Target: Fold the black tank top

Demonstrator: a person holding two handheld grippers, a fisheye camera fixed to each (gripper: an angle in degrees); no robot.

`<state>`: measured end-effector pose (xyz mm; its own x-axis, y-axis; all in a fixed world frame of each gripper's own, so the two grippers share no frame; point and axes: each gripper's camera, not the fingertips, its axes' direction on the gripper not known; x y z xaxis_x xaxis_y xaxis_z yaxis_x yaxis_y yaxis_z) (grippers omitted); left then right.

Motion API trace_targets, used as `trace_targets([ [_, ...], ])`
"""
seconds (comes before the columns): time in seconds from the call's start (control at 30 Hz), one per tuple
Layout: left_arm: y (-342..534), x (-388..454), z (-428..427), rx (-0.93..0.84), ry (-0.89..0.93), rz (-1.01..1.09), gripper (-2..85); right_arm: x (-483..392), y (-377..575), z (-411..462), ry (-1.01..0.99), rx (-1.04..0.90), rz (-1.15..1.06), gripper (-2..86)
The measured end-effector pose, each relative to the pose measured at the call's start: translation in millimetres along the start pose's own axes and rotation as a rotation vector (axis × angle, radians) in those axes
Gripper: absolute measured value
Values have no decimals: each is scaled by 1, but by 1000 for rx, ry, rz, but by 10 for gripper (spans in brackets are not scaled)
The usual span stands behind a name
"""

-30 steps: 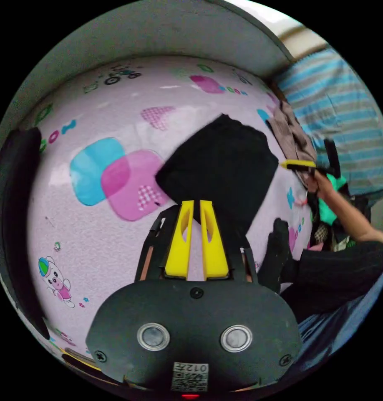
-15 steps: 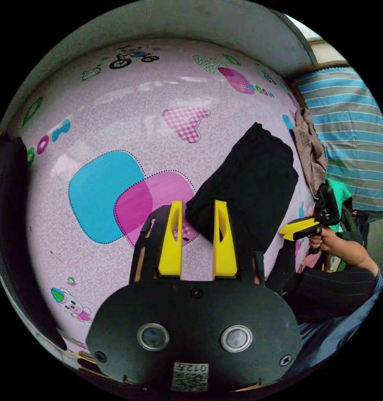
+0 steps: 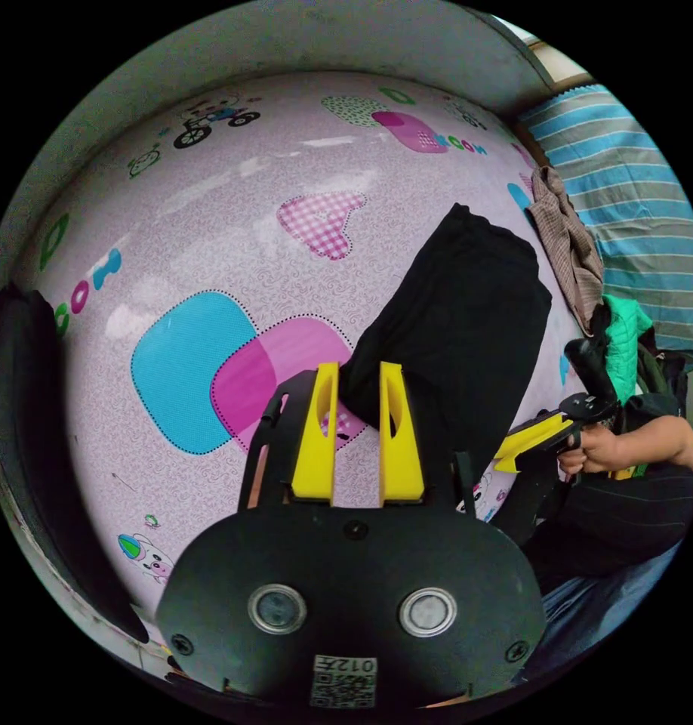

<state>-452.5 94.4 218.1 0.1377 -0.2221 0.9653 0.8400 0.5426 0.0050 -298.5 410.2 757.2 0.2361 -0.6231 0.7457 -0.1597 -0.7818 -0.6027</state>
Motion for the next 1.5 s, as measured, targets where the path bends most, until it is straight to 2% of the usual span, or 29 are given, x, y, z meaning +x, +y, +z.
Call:
trace_targets([
  [0.2, 5, -7, 0, 6, 26, -14, 59, 5, -17, 23, -47, 57, 34, 55],
  [0.33, 10, -6, 2, 5, 27, 5, 48, 5, -35, 39, 20, 34, 26, 3],
  [0.53, 24, -15, 7, -59, 83, 18, 37, 11, -43, 52, -9, -14, -44, -8],
  [0.77, 99, -27, 18, -132, 106, -15, 36, 9, -62, 101, 158, -178, -146, -6],
  [0.93, 146, -36, 29, -67, 169, -113, 41, 14, -74, 132, 243, -163, -137, 24],
  [1.1, 174, -31, 42, -42, 193, -125, 41, 24, -82, 163, 218, -123, -111, 60],
  [1.3, 210, -22, 60, -24, 151, -105, 32, 50, -100, 202, 181, -121, -72, 14],
  [1.5, 259, -24, 84, -28, 231, -169, 19, 66, -112, 233, 101, -160, -133, -8],
])
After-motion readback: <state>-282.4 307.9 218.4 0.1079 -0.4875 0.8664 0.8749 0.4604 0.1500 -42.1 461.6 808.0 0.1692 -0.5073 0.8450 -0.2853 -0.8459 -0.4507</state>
